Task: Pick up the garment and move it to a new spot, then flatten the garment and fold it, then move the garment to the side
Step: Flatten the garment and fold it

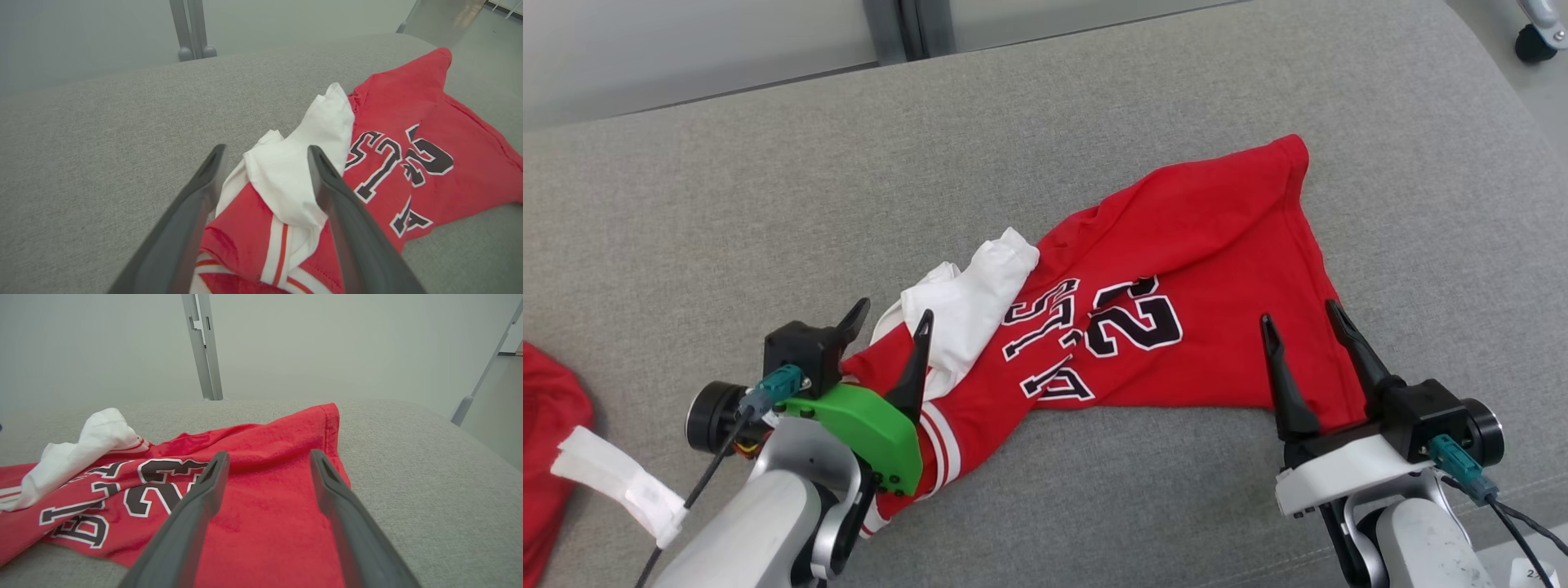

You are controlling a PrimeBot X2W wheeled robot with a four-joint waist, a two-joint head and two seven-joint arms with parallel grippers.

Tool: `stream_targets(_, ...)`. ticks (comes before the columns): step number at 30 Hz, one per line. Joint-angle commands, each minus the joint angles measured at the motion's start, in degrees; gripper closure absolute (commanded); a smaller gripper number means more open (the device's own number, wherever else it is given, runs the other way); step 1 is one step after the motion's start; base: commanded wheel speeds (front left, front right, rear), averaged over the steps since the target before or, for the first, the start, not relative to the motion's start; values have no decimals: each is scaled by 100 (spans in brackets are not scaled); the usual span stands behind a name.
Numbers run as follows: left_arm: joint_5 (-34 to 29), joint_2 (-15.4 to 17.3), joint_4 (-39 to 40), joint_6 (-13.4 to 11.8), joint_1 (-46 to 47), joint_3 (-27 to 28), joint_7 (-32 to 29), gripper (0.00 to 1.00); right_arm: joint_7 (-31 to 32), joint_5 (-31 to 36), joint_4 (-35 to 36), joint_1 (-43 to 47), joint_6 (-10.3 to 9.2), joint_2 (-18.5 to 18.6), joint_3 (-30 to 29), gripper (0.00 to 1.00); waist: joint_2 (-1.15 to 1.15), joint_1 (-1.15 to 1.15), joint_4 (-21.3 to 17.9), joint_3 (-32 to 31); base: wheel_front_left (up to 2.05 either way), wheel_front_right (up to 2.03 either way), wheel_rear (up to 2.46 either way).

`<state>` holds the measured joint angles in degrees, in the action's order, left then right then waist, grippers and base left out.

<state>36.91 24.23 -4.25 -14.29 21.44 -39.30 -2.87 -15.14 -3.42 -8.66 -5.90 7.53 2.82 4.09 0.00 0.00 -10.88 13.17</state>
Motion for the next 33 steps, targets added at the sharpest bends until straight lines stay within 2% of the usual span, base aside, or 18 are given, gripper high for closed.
stream_targets(1, 36, 8, -156, 60, 144, 8, -16, 0, -1, -38, 18, -46, -8, 12, 15, 0, 0, 0, -48, 71, 0, 0, 0)
stream_targets(7, 99, -133, -1118, 323, 620, -7, -82, 0, -1, -42, 34, -139, -8, 12, 5, 0, 0, 0, -143, 256, 0, 0, 0)
stream_targets(13, 115, -238, -1714, 504, 880, -46, -52, 0, -1, -71, 43, -150, -8, 12, -24, 0, 0, 0, -218, 334, 0, 0, 0)
stream_targets(14, 103, -238, -1772, 522, 907, -56, -55, 29, -1, -73, 46, -150, -8, 11, -23, 0, 0, 0, -226, 340, 0, 0, 0)
stream_targets(16, 91, -250, -1870, 573, 949, -80, -32, 100, -1, -85, 47, -147, -8, 11, -24, 0, 0, 0, -240, 345, 0, 0, 0)
stream_targets(23, 126, -247, -1871, 743, 930, -163, 29, 100, -1, -92, 41, -82, -8, 11, -86, 0, 0, 0, -177, 286, 0, 0, 0)
stream_targets(33, 46, -44, -1280, 690, 751, -27, 522, 100, -1, 43, 9, -34, -8, 12, -49, 0, 0, 0, 46, -32, 0, 0, 0)
